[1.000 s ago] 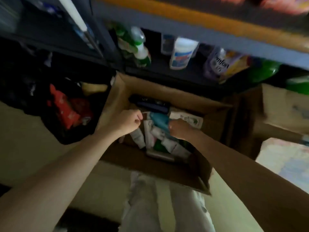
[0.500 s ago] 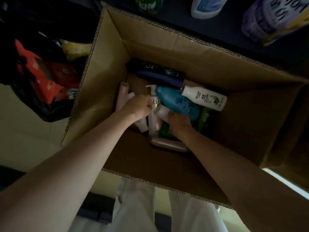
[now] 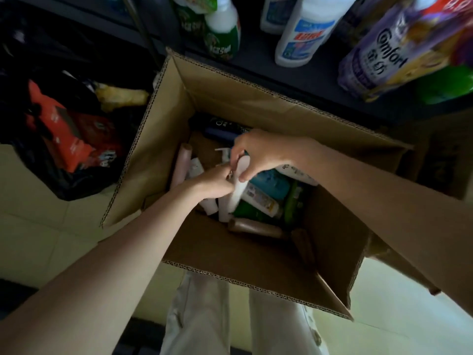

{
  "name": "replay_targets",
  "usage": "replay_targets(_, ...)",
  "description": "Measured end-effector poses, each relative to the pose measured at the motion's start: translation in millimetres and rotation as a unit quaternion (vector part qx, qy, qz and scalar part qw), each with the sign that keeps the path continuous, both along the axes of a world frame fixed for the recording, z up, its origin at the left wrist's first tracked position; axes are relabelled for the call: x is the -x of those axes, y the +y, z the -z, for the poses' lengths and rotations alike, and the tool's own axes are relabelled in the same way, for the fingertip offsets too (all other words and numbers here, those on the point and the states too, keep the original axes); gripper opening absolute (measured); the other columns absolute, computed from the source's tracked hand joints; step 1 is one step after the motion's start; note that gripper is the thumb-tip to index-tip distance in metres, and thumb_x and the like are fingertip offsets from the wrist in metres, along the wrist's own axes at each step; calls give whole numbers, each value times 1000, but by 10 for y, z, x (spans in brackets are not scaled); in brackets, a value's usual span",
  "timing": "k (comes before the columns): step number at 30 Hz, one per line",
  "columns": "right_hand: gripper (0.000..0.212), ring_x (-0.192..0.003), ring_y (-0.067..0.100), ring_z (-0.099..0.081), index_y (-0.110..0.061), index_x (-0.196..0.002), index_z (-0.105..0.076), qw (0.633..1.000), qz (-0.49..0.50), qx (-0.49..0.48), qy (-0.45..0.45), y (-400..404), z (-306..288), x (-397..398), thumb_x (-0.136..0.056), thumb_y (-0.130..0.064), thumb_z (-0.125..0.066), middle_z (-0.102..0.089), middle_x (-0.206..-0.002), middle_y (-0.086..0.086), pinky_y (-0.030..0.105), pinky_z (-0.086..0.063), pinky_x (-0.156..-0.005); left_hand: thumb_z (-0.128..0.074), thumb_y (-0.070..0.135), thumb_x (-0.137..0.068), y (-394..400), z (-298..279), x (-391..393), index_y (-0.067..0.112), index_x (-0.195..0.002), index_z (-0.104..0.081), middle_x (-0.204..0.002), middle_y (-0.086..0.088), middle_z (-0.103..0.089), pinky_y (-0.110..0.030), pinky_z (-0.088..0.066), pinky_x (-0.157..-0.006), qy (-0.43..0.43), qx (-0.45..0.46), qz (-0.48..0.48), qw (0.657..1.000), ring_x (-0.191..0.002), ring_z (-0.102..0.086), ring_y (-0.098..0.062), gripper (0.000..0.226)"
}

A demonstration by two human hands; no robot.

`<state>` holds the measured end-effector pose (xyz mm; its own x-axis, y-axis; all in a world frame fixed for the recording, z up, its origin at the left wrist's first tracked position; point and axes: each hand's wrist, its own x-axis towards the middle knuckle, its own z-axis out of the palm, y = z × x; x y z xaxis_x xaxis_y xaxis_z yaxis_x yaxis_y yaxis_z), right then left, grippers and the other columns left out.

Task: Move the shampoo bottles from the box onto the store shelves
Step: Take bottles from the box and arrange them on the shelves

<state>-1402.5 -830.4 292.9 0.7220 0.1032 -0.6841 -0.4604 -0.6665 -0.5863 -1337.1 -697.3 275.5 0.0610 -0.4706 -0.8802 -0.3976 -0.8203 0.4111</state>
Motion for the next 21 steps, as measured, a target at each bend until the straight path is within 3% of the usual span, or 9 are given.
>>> replay_targets(2,25,-95,9,-52,-22,-100,-69,999,21,-26,-22,-52,-94,-56,-76,-21,-76,-55,-99,-9,20,-42,-77,-50,13,-91,41,-38,-102,31,-147,-16,-149,3,-14,-12,-40,-71,-52,-19,-8,998,-131,-26,-19,68)
replay_targets(4,27,-98,6,-50,-22,-101,-69,994,61,-84,-18,-105,-152,-10,-76,-13,-75,-53,-105,-9,24,-43,-88,-61,29,-80,108,-89,-241,46,-141,-20,-155,-1,3,-38,-50,-82,-64,-33,-15,997,-140,-17,-31,75)
replay_targets(6,30,-97,-6,-52,-21,-101,-69,982,112,-149,11,-159,-153,80,-76,-5,-72,-56,-113,-12,27,-40,-97,-67,44,-66,153,-113,-328,52,-134,-28,-150,-2,-24,-59,-48,-82,10,-53,-23,998,-132,-35,-30,78)
replay_targets(8,35,-91,-17,-53,-22,-103,-68,970,160,-181,37,-199,-115,175,-77,1,-68,-57,-118,-16,28,-38,-99,-70,41,-72,146,-200,-323,43,-129,-38,-125,6,-51,-58,-47,-83,90,-59,-53,993,-114,-49,-17,66)
replay_targets(10,42,-97,-8,-53,-25,-105,-63,938,254,-233,25,-158,-28,218,-79,8,-62,-56,-119,-13,29,-42,-99,-69,26,-82,150,-154,-292,27,-120,-46,-109,10,-55,-51,-45,-87,118,-42,-116,985,-97,-54,-7,45)
replay_targets(13,53,-102,15,-61,-14,-125,-51,851,457,-259,5,5,253,232,-80,13,-61,-57,-121,4,28,-52,-92,-81,31,-65,188,-4,-312,15,-136,-33,-132,-7,-48,-53,-47,-88,58,-12,-251,966,-106,-57,-17,87)
replay_targets(14,57,-105,20,-61,-12,-130,-47,871,449,-197,16,67,408,253,-80,11,-62,-56,-125,8,29,-53,-92,-79,29,-66,202,41,-342,13,-136,-33,-125,-9,-54,-52,-48,-85,44,-5,-285,958,-101,-59,-21,85)
replay_targets(17,51,-126,26,-47,-19,-139,-42,977,192,4,91,309,1014,402,-90,-9,-53,-46,-141,6,31,-40,-101,-70,17,-78,222,140,-488,14,-119,-53,-105,-10,-65,-39,-51,-65,19,13,-282,959,-89,-62,-25,45)
replay_targets(21,46,-133,30,-37,-18,-143,-35,990,41,89,101,767,1405,393,-99,-28,-37,-30,-151,10,35,-33,-105,-72,11,-76,196,218,-587,15,-116,-57,-109,-4,-63,-33,-47,-82,-6,15,-206,978,-104,-59,-21,44)
